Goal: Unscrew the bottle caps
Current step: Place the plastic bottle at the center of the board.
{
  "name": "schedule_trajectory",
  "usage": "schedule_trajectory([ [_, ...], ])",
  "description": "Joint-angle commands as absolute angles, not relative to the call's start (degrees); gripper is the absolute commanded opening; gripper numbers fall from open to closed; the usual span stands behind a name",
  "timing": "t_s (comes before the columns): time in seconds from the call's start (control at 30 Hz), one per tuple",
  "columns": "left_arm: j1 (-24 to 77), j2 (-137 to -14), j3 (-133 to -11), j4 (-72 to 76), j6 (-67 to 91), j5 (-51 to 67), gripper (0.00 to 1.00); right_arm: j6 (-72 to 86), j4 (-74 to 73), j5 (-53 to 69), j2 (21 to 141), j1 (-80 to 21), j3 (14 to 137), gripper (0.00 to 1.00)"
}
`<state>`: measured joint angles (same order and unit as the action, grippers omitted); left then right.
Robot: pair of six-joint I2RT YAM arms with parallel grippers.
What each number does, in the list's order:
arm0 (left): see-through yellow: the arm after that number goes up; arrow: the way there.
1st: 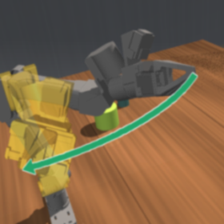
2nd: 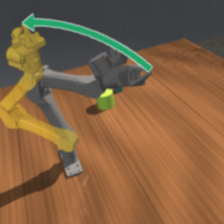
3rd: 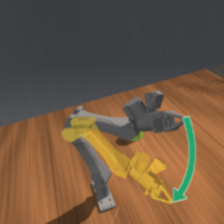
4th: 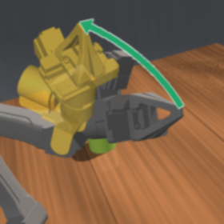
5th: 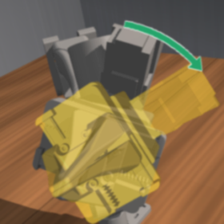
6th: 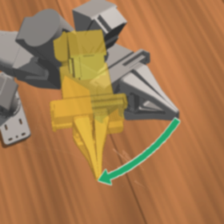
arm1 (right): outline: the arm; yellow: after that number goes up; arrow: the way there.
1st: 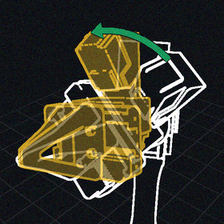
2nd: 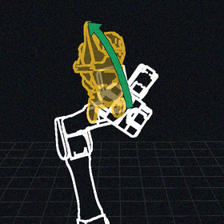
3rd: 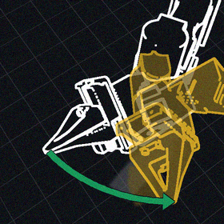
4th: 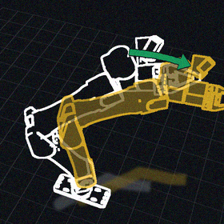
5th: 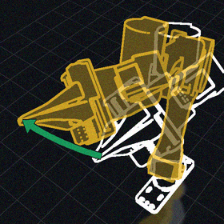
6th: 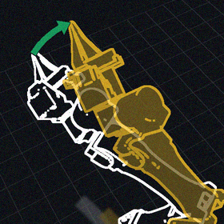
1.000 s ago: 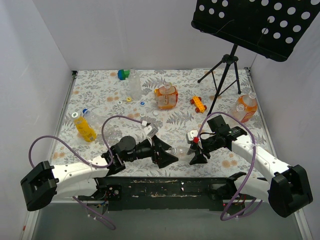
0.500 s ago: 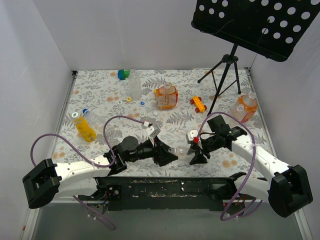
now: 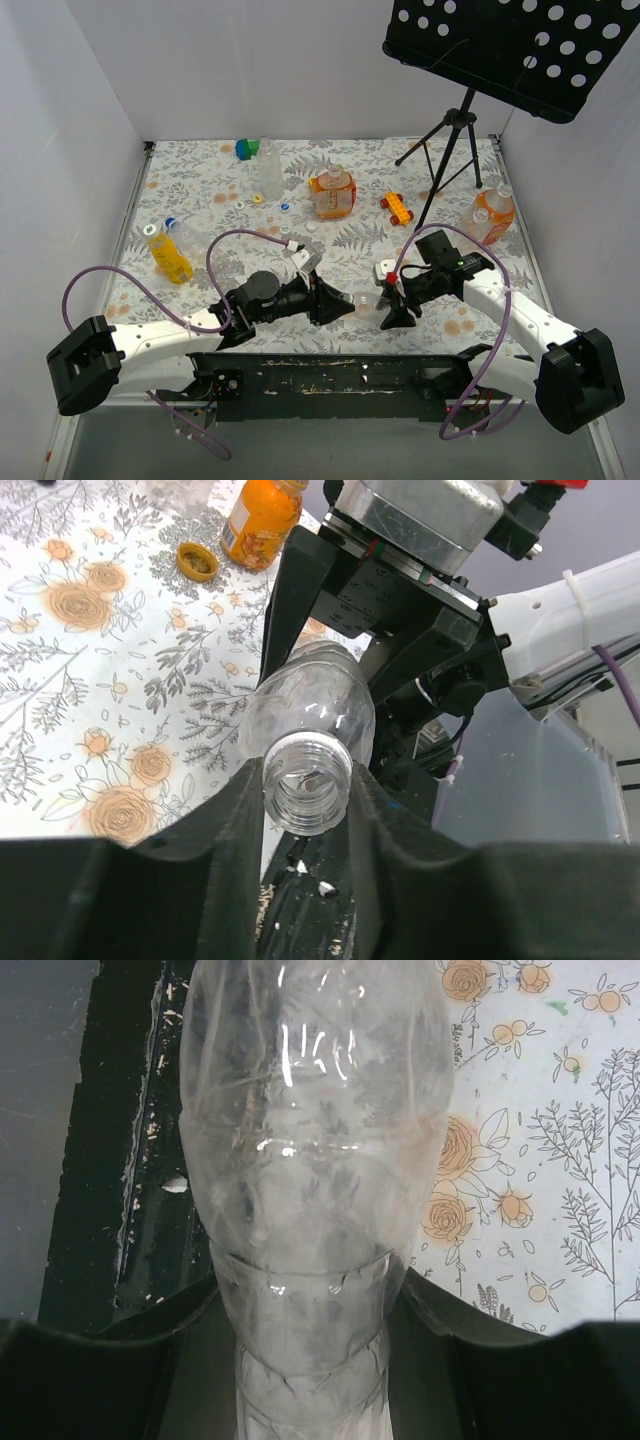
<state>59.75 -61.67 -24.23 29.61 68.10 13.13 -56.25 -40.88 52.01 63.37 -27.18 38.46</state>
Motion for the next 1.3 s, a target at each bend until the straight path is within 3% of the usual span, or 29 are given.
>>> schedule_trajectory([
  [0.0, 60.0, -61.4, -27.0, 29.6, 68.3, 13.0, 0.0, -57.2, -40.3, 54.8, 63.5, -27.5, 39.1, 0.07],
  [0.1, 60.0, -60.6, -26.9, 28.2, 68.3, 12.7, 0.0, -57.2, -40.5, 54.8, 63.5, -27.5, 39.2, 0.1],
  [0.13, 60.0, -60.2, -26.9, 27.6, 68.3, 12.7, 0.0, -57.2, -40.7, 54.8, 63.6, -27.5, 39.3, 0.16],
  [0.17, 60.0, -59.5, -26.9, 26.6, 68.3, 12.6, 0.0, -57.2, -40.7, 54.8, 63.7, -27.5, 39.4, 0.24],
  [0.23, 60.0, -58.1, -27.0, 24.4, 68.3, 12.1, 0.0, -57.0, -40.4, 54.7, 63.4, -27.5, 39.4, 0.52],
  [0.37, 60.0, -54.2, -28.0, 15.8, 68.5, 9.7, 0.0, -55.8, -39.6, 54.4, 62.4, -27.4, 39.3, 0.82],
  [0.4, 60.0, -53.3, -28.6, 13.6, 68.4, 8.9, 0.0, -55.5, -39.5, 54.4, 62.2, -27.2, 39.3, 0.84],
  [0.87, 57.8, -48.7, -44.9, -23.3, 67.7, -5.0, 0.0, -54.4, -37.5, 54.0, 56.6, -22.3, 38.8, 0.9],
  [1.27, 44.8, -54.4, -58.4, -36.7, 62.4, -10.3, 0.0, -54.1, -36.7, 51.6, 55.5, -21.9, 37.9, 0.91],
])
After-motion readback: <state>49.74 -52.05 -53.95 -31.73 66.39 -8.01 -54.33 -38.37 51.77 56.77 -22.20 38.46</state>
